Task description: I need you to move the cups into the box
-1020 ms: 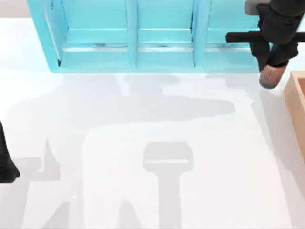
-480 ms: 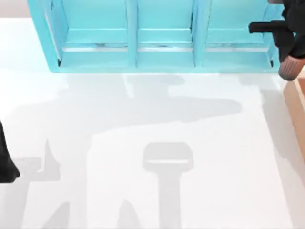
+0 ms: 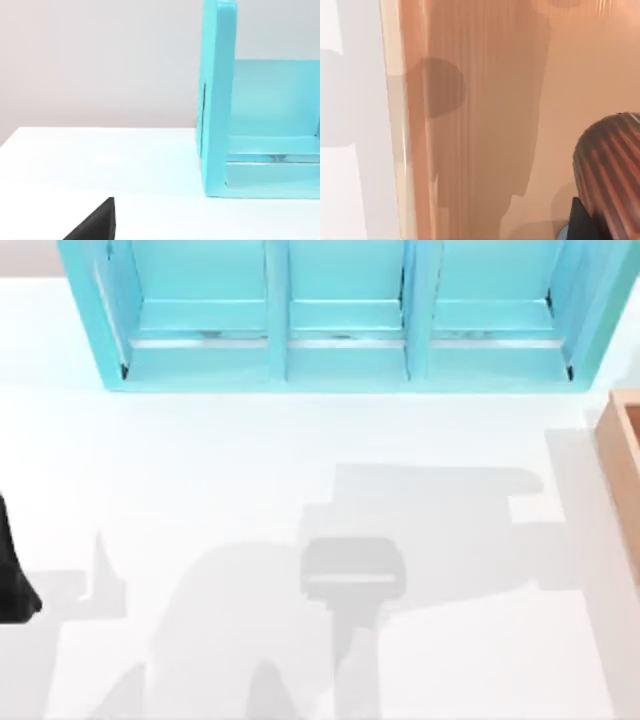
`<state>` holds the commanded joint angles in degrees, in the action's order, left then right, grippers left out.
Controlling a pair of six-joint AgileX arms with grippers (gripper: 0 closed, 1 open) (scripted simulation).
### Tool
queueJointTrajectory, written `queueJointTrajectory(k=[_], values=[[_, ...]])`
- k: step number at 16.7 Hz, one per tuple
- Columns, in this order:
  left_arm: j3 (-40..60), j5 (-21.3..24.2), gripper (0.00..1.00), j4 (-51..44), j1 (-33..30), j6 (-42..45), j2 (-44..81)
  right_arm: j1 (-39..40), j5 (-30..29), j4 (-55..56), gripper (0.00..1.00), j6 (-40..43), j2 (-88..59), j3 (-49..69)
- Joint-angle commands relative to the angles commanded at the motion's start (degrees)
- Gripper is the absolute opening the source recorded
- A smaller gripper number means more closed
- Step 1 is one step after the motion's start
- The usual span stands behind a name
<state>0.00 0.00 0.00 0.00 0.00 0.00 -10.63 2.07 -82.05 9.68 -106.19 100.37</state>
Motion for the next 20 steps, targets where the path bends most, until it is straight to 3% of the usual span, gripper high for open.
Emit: queueJointTrajectory(k=[3, 9, 20], values=[[0.0, 0.0, 1.0, 0.0, 0.0, 0.0, 0.0, -4.6, 1.5, -1.7, 0.0, 4.7, 4.4, -4.8], [0.0, 0.0, 1.0, 0.0, 0.0, 0.0, 0.0, -4.9, 1.6, -1.7, 0.0, 5.0, 4.7, -5.3], [0.0, 0.0, 1.0, 0.0, 0.0, 0.0, 0.0, -5.5, 1.7, 12.6, 0.0, 5.5, 4.7, -19.7]])
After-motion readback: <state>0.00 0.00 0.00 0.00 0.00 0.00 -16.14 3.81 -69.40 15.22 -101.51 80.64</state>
